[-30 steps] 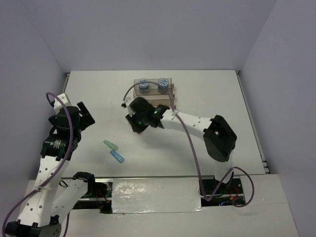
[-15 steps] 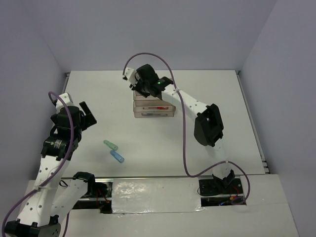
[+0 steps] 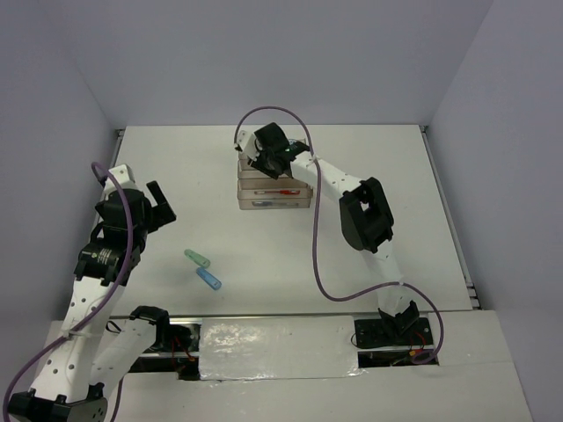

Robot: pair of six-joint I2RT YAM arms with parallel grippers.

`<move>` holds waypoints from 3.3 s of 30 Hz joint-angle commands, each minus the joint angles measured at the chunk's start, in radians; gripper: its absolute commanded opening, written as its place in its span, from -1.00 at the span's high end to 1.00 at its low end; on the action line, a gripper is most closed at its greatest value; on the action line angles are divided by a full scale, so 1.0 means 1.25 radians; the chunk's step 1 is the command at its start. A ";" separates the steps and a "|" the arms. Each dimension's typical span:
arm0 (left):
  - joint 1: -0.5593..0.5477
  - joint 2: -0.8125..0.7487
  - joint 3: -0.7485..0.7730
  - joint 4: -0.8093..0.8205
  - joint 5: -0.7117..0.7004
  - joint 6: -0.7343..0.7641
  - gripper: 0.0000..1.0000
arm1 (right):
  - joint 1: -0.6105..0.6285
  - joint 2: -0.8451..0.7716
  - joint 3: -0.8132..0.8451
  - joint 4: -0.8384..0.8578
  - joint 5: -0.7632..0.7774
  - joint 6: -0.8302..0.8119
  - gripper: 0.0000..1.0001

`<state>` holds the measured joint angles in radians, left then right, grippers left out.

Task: Sort the stationery into containers
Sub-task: Place the stationery in the storage box, then pick up the stationery from the center of the board, then place the stationery in the storage box.

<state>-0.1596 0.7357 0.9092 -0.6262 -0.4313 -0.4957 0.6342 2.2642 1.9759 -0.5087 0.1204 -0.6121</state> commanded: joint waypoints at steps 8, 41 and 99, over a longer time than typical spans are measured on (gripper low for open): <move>-0.004 -0.002 -0.007 0.036 0.031 0.027 -0.99 | -0.008 -0.005 0.002 0.042 0.009 0.010 -0.55; 0.055 -0.110 0.033 -0.089 -0.261 -0.134 -0.99 | 0.436 0.049 0.038 0.017 0.007 0.531 -0.79; 0.032 -0.110 0.014 -0.027 -0.156 -0.067 -0.99 | 0.023 -0.020 0.029 0.057 -0.055 -0.133 1.00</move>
<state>-0.1108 0.6041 0.9272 -0.7086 -0.6430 -0.6022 0.6868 2.1876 1.9461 -0.4343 0.0124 -0.7399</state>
